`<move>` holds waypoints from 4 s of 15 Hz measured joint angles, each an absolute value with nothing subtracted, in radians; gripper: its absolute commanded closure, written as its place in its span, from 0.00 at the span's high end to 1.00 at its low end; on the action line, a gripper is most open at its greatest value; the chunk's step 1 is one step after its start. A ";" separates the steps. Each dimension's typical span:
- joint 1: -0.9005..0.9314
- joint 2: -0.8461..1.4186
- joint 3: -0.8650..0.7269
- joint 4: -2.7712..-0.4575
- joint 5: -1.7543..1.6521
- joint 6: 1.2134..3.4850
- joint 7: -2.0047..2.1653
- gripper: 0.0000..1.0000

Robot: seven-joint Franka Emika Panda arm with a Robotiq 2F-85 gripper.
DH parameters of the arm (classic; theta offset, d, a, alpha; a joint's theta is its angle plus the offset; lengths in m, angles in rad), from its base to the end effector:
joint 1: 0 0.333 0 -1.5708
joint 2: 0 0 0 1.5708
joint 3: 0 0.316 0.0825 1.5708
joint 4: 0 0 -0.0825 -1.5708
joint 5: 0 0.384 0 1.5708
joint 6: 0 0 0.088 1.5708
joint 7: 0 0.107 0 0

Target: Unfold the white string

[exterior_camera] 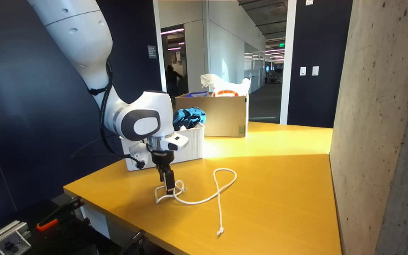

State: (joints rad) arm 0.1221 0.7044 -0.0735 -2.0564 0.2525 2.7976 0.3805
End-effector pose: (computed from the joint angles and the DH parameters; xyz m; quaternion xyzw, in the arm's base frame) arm 0.5779 0.0150 0.0919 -0.9620 0.2712 -0.0165 0.0254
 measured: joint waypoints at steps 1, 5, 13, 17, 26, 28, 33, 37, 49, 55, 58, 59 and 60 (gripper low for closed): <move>0.122 0.704 -0.073 -2.061 0.253 2.822 0.380 1.00; 0.120 0.688 -0.060 -2.093 0.258 2.957 0.377 1.00; 0.102 0.596 0.001 -2.197 0.263 3.089 0.360 1.00; 0.046 0.554 0.028 -2.264 0.273 3.090 0.355 1.00; -0.192 0.550 0.266 -2.235 0.412 3.089 0.310 0.74; -0.226 0.568 0.302 -2.221 0.430 3.089 0.299 0.58; -0.282 0.596 0.341 -2.218 0.443 3.085 0.285 0.20; -0.311 0.599 0.341 -2.218 0.445 3.057 0.285 0.00; -0.231 0.602 0.190 -2.151 0.459 2.852 0.297 0.00; -0.142 0.629 0.109 -2.089 0.459 2.784 0.330 0.00; -0.125 0.655 0.087 -2.057 0.459 2.757 0.341 0.00; -0.124 0.666 0.081 -2.046 0.459 2.747 0.343 0.00; -0.124 0.676 0.076 -2.035 0.459 2.740 0.343 0.00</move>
State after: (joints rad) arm -0.1235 0.6762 0.0759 -2.0350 0.4588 2.7395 0.3435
